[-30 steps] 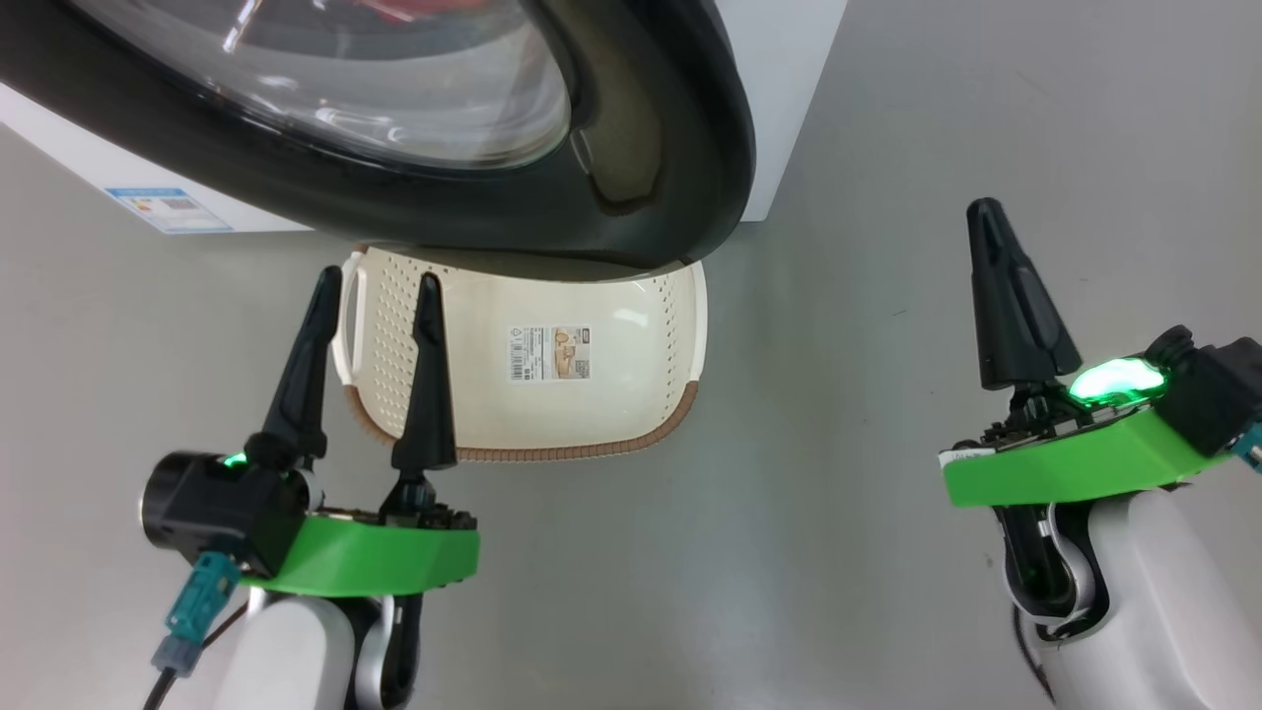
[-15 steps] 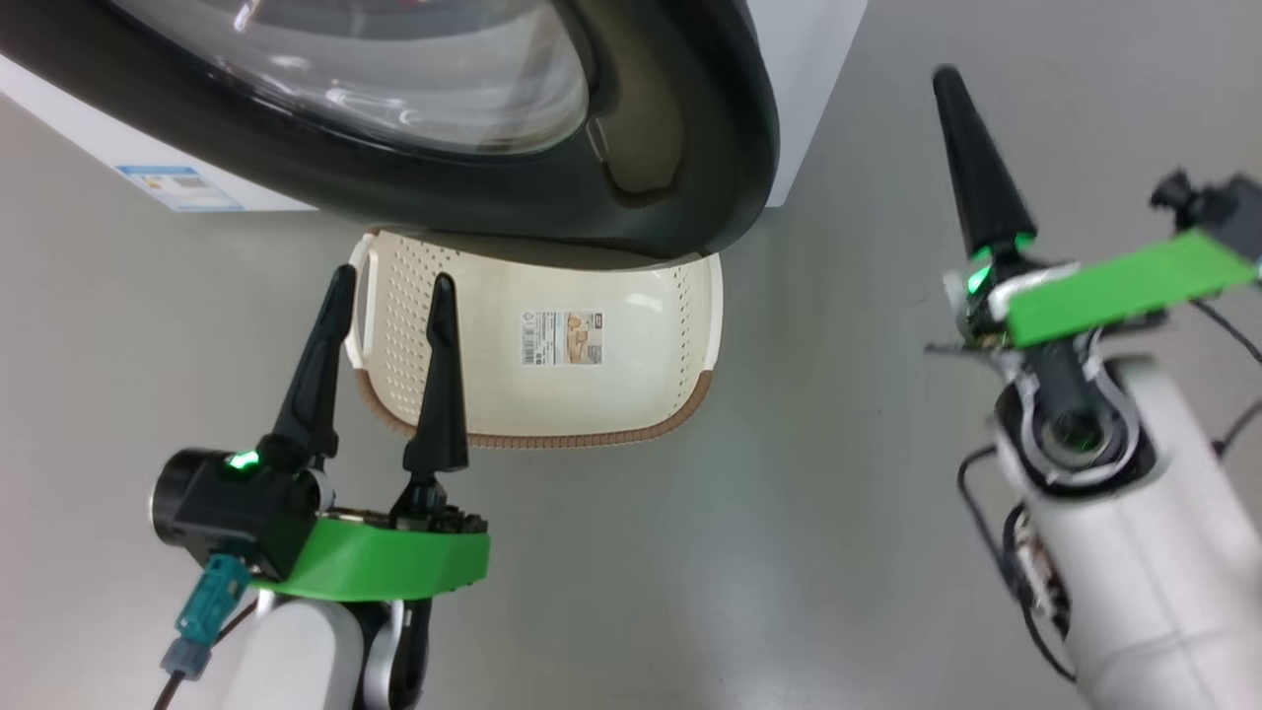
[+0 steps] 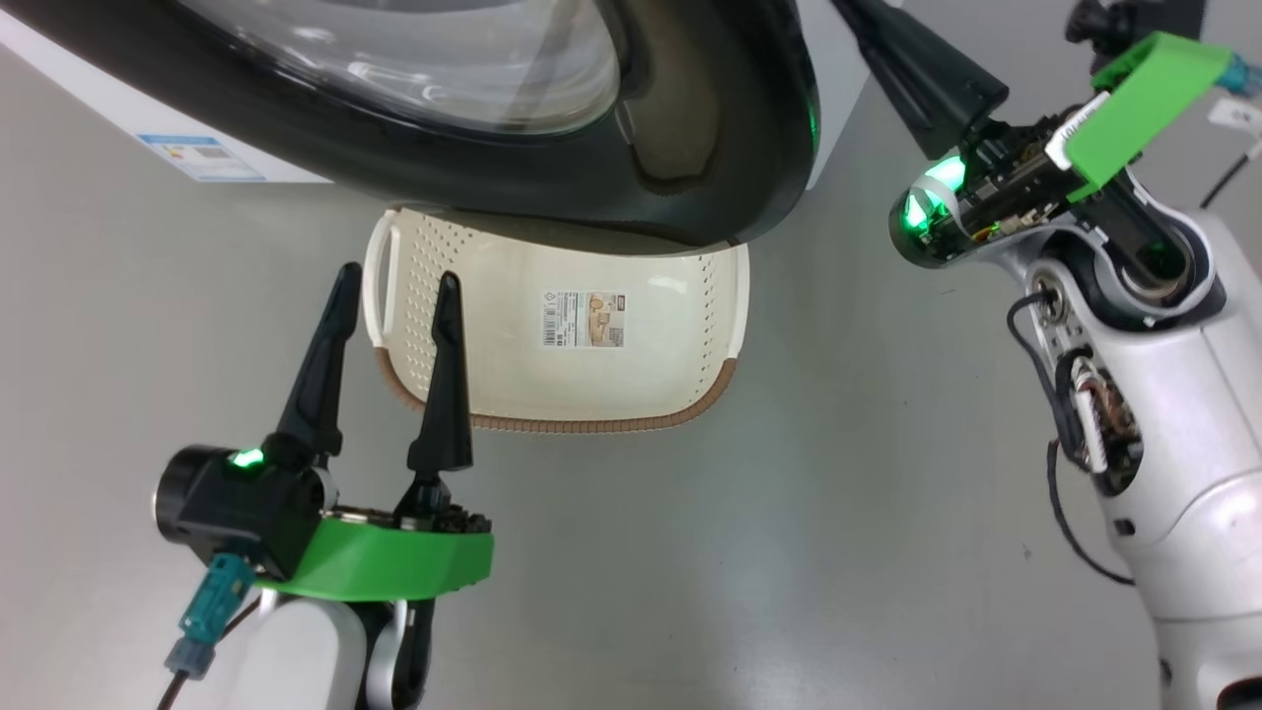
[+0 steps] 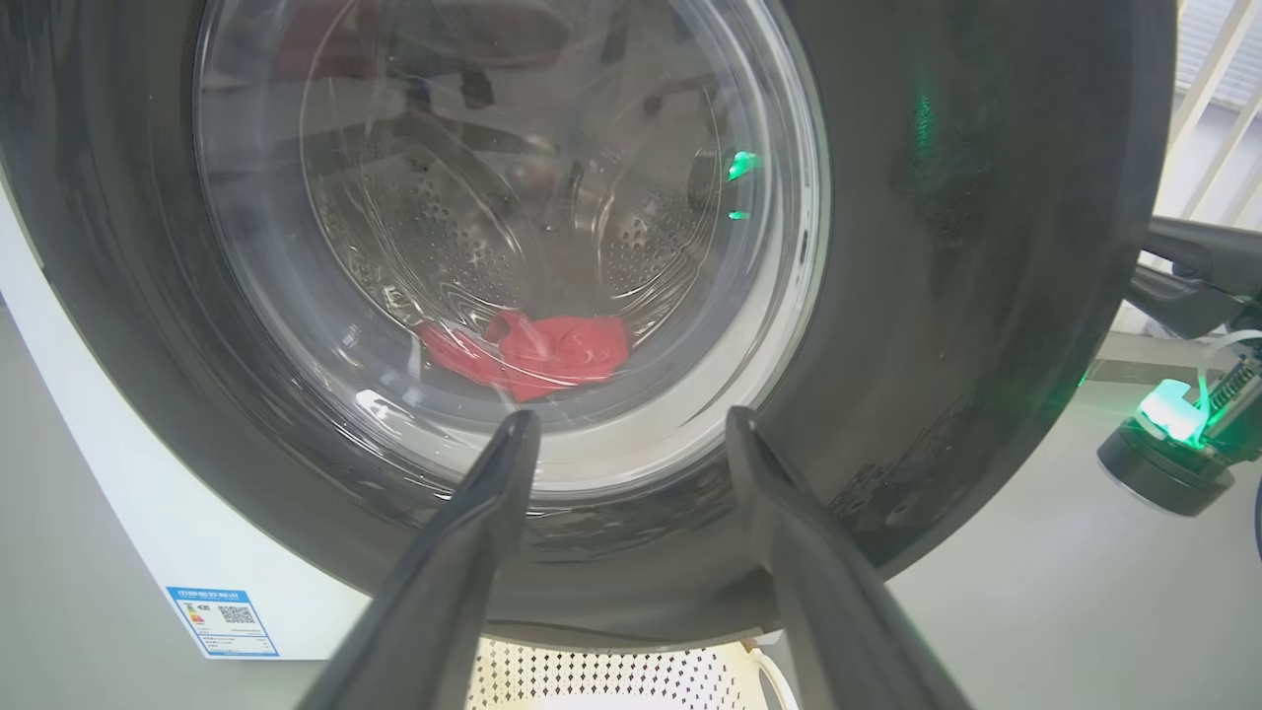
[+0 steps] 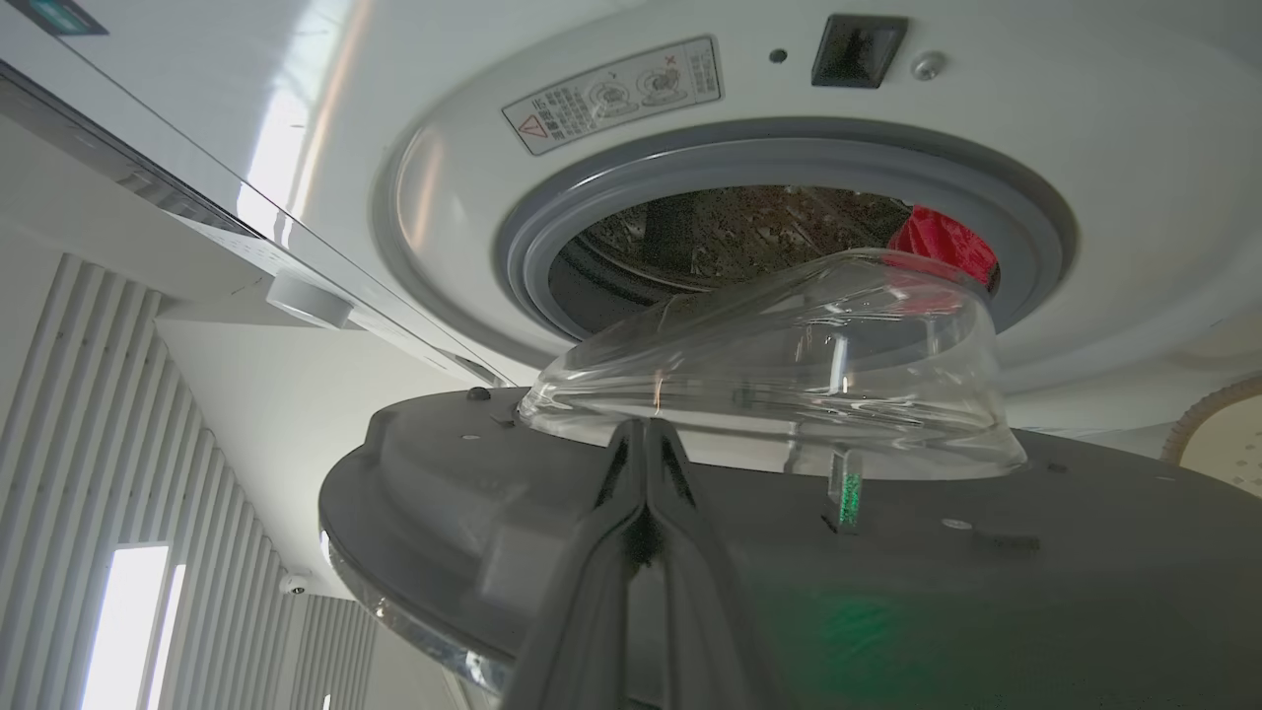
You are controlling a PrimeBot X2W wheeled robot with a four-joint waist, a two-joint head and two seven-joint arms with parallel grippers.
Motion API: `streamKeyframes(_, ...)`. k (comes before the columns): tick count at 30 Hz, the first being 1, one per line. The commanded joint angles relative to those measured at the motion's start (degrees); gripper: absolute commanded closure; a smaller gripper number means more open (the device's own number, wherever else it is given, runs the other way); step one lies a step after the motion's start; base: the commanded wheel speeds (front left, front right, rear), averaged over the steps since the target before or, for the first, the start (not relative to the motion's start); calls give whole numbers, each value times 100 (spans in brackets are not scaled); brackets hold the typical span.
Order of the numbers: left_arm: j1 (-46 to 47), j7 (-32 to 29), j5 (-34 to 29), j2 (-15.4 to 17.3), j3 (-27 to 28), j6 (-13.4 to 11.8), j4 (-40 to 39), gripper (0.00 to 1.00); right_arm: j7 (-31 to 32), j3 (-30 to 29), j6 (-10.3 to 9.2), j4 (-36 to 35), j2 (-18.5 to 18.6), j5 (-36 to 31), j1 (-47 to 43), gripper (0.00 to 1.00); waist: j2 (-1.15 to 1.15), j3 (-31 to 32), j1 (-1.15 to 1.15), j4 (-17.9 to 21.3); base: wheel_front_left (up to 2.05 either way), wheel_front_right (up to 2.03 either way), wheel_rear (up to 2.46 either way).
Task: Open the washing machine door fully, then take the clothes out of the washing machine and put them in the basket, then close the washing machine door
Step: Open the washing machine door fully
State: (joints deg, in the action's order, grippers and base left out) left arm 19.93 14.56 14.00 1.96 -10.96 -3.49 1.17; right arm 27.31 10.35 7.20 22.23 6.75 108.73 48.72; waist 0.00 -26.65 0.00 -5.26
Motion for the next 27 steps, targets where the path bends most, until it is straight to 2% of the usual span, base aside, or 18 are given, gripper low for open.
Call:
streamKeyframes(1,25,44,-72,92,161,15,-141,0,123,110,29,-70,-23,109,122,100,0,-2,0,-21,0,0,0)
streamKeyframes(6,35,44,-52,92,128,-8,-152,0,600,480,29,362,297,329,584,100,0,-56,0,-113,0,0,0)
streamKeyframes(11,36,44,-3,92,129,-40,-159,0,865,795,29,433,505,472,827,100,0,-84,0,-180,0,0,0)
streamKeyframes(27,-76,44,117,92,135,-155,-110,0,911,1513,29,43,864,853,554,100,0,226,0,-426,0,0,0)
